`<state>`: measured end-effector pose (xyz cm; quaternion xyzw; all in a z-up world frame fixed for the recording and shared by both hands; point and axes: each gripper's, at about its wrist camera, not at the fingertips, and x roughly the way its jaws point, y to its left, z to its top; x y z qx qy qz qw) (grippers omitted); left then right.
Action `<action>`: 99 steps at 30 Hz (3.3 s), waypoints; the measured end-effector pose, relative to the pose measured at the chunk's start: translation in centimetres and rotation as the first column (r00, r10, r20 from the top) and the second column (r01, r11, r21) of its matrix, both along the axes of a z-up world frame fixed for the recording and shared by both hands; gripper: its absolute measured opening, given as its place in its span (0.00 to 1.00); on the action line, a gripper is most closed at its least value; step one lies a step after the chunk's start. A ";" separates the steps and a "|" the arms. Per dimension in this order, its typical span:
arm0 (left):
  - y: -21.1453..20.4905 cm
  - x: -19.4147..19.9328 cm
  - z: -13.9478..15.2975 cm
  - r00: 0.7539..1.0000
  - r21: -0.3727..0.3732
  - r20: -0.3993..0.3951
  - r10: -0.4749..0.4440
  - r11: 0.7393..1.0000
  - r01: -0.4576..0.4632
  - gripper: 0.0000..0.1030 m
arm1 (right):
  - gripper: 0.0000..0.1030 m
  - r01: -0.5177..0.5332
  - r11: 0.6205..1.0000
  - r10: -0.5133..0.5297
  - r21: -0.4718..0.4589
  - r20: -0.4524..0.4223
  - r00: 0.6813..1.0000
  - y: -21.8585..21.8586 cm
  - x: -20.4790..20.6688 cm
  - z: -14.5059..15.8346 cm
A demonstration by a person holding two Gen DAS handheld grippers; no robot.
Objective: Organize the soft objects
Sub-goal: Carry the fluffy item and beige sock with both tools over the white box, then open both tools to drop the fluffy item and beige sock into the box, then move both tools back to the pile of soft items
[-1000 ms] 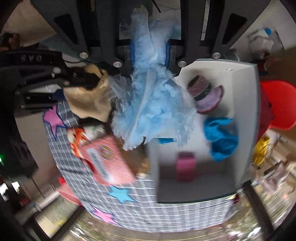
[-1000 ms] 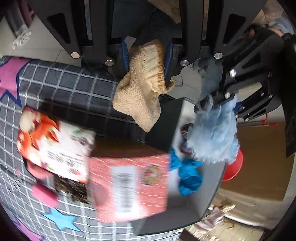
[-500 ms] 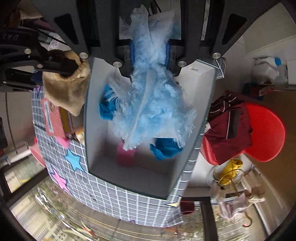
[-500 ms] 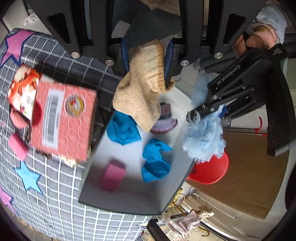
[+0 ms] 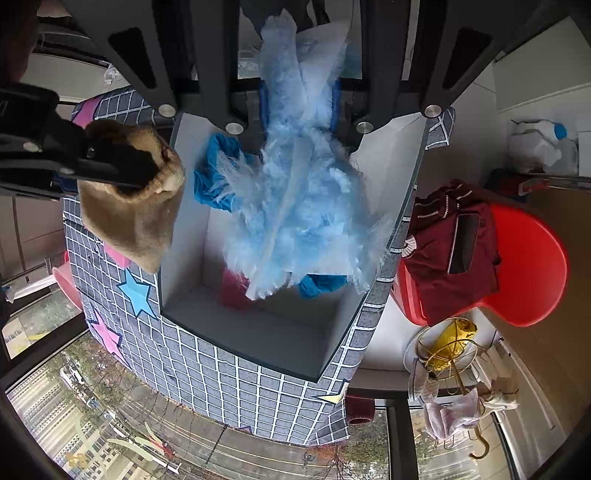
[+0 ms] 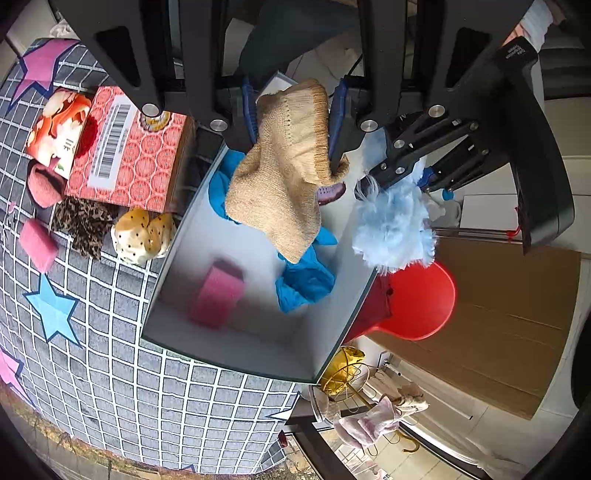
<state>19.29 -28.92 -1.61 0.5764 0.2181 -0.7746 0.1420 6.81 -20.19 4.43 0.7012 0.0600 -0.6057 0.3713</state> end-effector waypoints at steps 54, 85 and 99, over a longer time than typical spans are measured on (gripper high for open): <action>-1.0 -2.9 -2.0 0.999 0.037 0.040 0.032 0.999 -0.034 0.96 | 0.79 0.050 0.998 -0.051 -0.023 -0.037 0.998 -1.6 -3.9 -0.4; 6.7 -9.0 1.2 0.995 0.110 0.022 -0.100 0.989 0.097 1.00 | 0.79 0.545 0.808 -0.564 0.222 0.025 0.825 22.2 -14.3 -8.8; 11.4 -13.5 1.7 0.986 0.073 0.085 -0.144 0.988 0.138 1.00 | 1.00 0.638 0.737 -0.656 0.225 0.011 0.754 21.1 -19.3 -15.3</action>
